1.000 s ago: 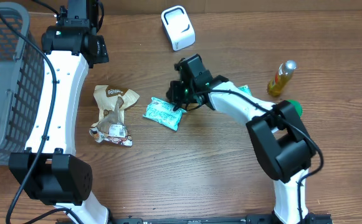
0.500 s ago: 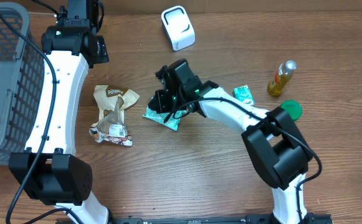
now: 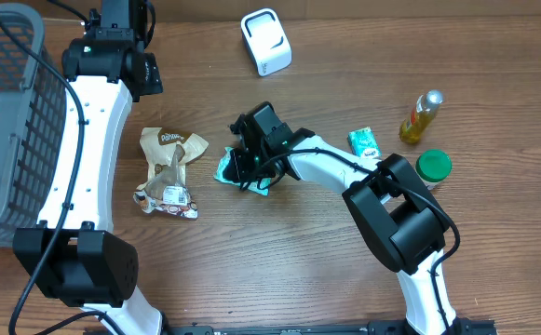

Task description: Scan the item barcode

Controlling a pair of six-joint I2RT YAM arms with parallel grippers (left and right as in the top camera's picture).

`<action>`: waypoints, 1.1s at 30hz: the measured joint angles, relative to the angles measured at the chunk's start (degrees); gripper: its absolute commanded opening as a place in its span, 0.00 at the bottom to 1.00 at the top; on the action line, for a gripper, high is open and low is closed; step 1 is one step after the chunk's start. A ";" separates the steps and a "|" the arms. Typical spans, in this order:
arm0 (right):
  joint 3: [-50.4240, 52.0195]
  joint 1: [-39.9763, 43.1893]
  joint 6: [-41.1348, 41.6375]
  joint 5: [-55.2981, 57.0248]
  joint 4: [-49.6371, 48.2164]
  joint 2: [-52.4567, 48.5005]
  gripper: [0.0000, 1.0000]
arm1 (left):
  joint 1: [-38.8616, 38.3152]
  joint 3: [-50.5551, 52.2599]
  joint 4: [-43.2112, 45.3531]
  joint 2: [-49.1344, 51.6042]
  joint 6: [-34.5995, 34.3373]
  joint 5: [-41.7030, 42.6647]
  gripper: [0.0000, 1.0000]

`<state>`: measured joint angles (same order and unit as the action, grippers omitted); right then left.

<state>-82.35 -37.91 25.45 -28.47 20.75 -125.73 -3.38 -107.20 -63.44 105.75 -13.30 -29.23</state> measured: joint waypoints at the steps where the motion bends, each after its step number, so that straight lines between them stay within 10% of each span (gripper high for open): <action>1: -0.04 -0.02 0.00 -0.04 0.20 0.00 0.07 | 0.00 0.00 0.00 0.00 0.00 0.02 1.00; 33: -2.62 4.98 -4.57 16.11 26.45 6.86 0.27 | 0.00 0.00 0.00 0.00 0.00 0.00 1.00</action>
<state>-84.97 -32.93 20.88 -12.36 47.20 -118.87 -3.38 -107.20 -63.44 105.75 -13.30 -29.23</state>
